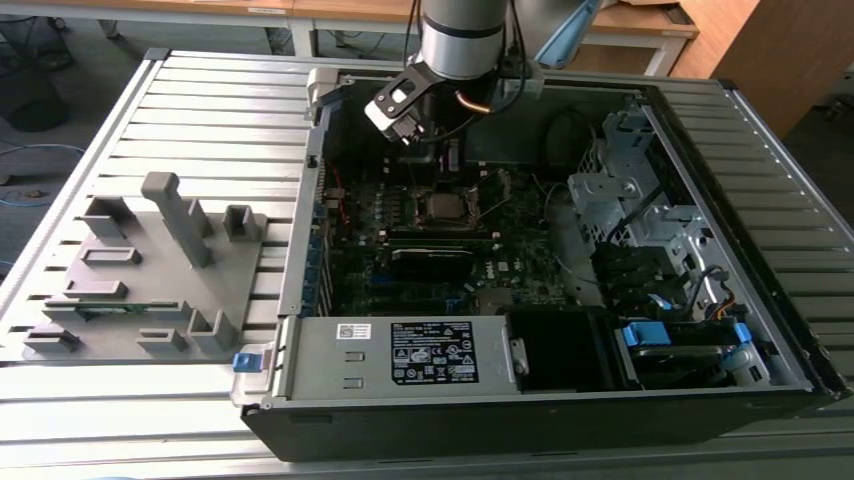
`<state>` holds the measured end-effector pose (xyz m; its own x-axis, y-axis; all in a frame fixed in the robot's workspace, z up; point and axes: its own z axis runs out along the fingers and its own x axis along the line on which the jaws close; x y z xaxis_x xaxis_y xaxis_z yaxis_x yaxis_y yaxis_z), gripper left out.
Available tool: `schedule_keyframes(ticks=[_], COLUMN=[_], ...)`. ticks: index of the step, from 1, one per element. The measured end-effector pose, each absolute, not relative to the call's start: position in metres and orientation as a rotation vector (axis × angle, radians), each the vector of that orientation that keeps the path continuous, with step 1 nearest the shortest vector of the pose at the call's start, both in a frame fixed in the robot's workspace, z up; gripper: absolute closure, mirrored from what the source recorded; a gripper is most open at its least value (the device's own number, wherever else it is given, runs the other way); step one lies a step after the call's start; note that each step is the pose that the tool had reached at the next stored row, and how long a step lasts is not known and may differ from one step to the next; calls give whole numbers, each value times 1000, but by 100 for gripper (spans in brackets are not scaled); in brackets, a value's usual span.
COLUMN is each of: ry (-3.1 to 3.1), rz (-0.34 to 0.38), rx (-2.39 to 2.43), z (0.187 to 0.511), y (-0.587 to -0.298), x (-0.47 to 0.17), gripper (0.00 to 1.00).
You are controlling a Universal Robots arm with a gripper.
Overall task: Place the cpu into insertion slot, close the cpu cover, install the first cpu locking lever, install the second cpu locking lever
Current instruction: 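Close the cpu cover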
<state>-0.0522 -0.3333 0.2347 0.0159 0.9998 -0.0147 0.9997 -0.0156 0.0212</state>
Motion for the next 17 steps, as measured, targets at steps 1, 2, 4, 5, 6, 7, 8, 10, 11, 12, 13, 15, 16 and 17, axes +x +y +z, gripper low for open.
schedule_keyframes(ticks=[1, 2, 4, 5, 6, 7, 8, 10, 11, 12, 13, 15, 16, 17], ry=[2186, 2186, 2186, 2186, 2186, 2186, 2186, 2186, 2186, 2186, 2186, 2186, 2186, 2186], rz=[7, 7, 7, 7, 7, 7, 7, 7, 7, 7, 7, 7, 7, 7], rx=[2221, 2221, 2221, 2221, 2221, 2221, 2221, 2221, 2221, 2221, 2221, 2221, 2221, 2221], z=[235, 235, 236, 236, 236, 237, 237, 238, 238, 239, 239, 239, 239, 239], y=[-333, -333, -333, -333, -333, -333, -333, -333, -333, -333, -333, -333, -333, -333], x=[-52, -52, -52, -52, -52, -52, -52, -52, -52, -52, -52, -52, -52, -52], gripper=[89, 89, 89, 89, 89, 89, 89, 89, 89, 89, 89, 89, 89, 89])
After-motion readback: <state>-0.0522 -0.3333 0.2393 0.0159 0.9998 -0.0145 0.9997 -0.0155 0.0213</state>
